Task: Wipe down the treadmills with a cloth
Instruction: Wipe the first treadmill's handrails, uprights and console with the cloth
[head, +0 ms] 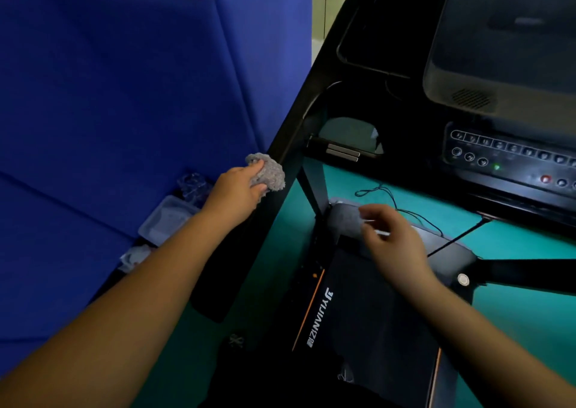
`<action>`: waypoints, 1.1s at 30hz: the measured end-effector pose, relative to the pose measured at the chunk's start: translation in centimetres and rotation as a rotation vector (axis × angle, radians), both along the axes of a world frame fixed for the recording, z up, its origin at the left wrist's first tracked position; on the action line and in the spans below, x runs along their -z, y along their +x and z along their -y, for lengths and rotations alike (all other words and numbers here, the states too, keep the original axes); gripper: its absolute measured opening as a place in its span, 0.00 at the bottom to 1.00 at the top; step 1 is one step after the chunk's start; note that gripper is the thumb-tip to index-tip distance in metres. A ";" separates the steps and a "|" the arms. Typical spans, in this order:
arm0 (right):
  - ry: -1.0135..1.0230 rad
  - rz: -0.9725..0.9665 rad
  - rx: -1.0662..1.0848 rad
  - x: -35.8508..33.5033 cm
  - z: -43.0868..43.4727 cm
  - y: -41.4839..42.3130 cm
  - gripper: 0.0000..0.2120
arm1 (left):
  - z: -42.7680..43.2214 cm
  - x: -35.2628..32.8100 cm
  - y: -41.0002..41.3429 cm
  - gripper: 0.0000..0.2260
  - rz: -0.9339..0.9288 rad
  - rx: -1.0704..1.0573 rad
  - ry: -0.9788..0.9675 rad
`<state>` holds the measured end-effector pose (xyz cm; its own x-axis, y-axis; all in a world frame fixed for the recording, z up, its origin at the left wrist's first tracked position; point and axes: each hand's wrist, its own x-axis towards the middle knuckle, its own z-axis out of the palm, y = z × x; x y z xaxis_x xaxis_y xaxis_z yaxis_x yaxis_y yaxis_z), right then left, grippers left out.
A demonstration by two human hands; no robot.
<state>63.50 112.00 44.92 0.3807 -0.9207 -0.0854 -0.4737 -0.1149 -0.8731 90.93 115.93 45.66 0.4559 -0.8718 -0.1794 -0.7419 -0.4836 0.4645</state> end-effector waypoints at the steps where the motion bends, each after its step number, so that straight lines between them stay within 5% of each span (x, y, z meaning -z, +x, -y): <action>1: 0.011 0.023 -0.037 0.0 -1.1 1.1 0.12 | -0.4 0.1 0.2 0.24 -0.014 0.001 -0.005; 8: -0.019 0.107 -0.173 3.0 -5.6 10.8 0.19 | -3.5 1.0 1.5 0.24 -0.079 0.106 -0.075; 16: -0.223 0.159 0.265 6.3 -9.8 19.6 0.25 | -5.4 4.0 6.0 0.20 -0.324 0.342 -0.322; 20: -0.065 0.151 0.409 5.3 -12.4 20.6 0.12 | -7.9 5.9 8.9 0.17 -0.588 0.463 -0.358; 26: 0.034 0.052 0.536 3.7 -14.9 21.3 0.15 | -7.5 8.5 13.7 0.11 -1.262 -0.040 -0.376; 33: -0.024 0.033 0.716 4.0 -15.9 23.4 0.12 | -15.6 12.2 10.9 0.11 -1.222 -0.054 -0.508</action>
<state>86.89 127.87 40.94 -0.3158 -0.9469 -0.0605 -0.4134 0.1947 -0.8895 101.86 131.49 33.51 0.2710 -0.9496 -0.1577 0.2947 -0.0742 0.9527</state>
